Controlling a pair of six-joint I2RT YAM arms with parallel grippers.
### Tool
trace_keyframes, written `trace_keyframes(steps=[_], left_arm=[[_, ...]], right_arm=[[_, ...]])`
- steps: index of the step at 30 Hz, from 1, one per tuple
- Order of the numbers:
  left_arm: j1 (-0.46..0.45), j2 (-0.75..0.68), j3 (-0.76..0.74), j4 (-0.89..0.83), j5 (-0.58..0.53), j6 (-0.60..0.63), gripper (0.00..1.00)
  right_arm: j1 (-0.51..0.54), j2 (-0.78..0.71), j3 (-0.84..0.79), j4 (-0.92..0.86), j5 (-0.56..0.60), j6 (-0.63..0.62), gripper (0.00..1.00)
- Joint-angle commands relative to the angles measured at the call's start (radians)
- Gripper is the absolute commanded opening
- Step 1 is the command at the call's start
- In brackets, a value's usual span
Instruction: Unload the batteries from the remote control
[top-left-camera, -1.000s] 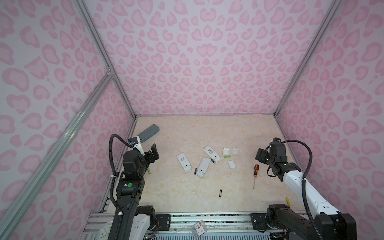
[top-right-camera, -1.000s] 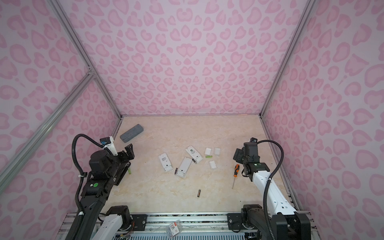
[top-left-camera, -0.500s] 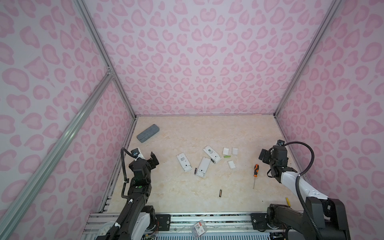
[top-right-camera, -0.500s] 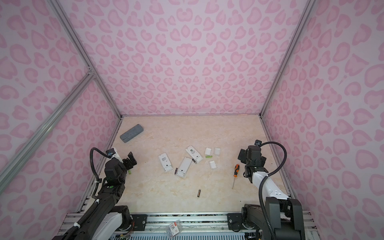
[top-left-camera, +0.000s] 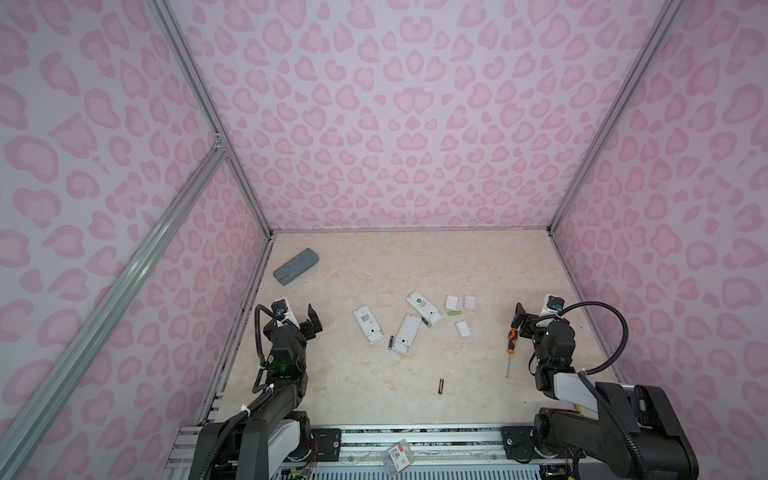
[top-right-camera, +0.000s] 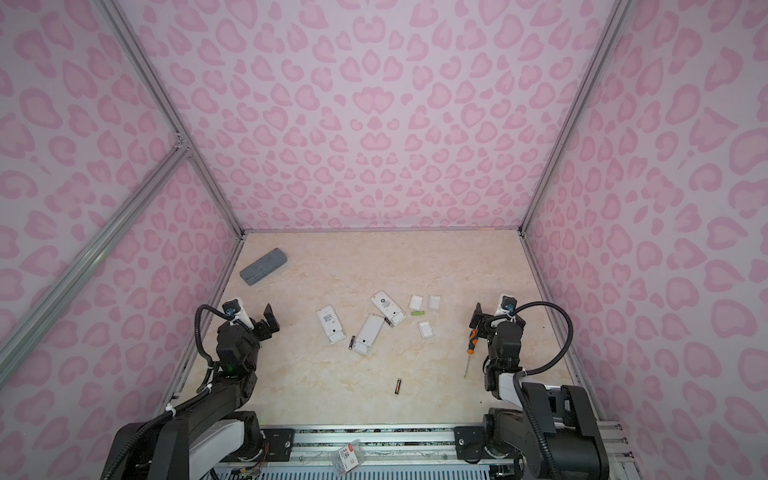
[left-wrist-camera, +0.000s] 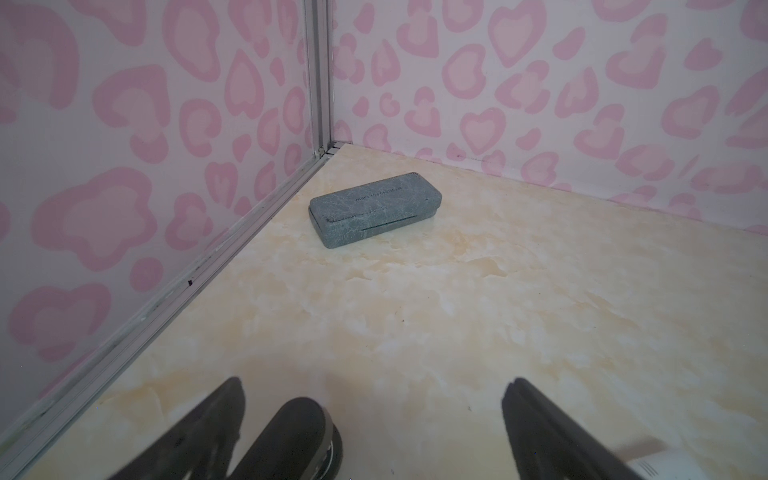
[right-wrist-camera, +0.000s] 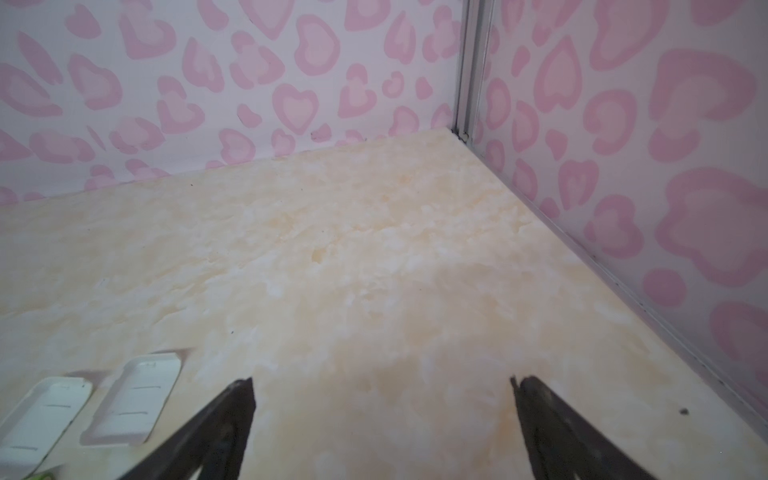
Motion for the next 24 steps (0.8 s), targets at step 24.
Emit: trace_keyframes(steps=[24], left_arm=[[-0.019,0.401,0.205,0.192,0.101,0.087,0.97]], right_arm=[[0.002,0.323,0.106,0.295,-0.031,-0.019,0.99]])
